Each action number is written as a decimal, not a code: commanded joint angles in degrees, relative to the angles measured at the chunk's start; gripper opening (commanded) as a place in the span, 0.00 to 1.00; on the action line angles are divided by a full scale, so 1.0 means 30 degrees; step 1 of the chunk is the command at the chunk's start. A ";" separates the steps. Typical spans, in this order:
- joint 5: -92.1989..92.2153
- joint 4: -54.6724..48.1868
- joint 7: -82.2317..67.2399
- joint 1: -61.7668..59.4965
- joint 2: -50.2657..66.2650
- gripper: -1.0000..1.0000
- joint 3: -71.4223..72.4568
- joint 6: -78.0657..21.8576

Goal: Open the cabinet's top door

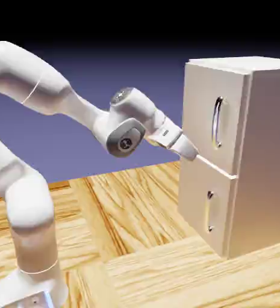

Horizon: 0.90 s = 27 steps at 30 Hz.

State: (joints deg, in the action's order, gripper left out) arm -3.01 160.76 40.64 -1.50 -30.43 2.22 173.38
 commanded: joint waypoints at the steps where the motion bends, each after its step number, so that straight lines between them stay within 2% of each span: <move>1: -0.0832 -0.0067 -0.0504 -0.0605 0.0617 0.50 0.0615 -0.0174; 27: -2.2427 -0.1810 -1.3592 -1.6310 1.6648 0.50 1.6589 -0.4685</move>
State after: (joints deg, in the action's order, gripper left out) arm -70.28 155.33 -0.14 -50.43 19.51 51.99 159.32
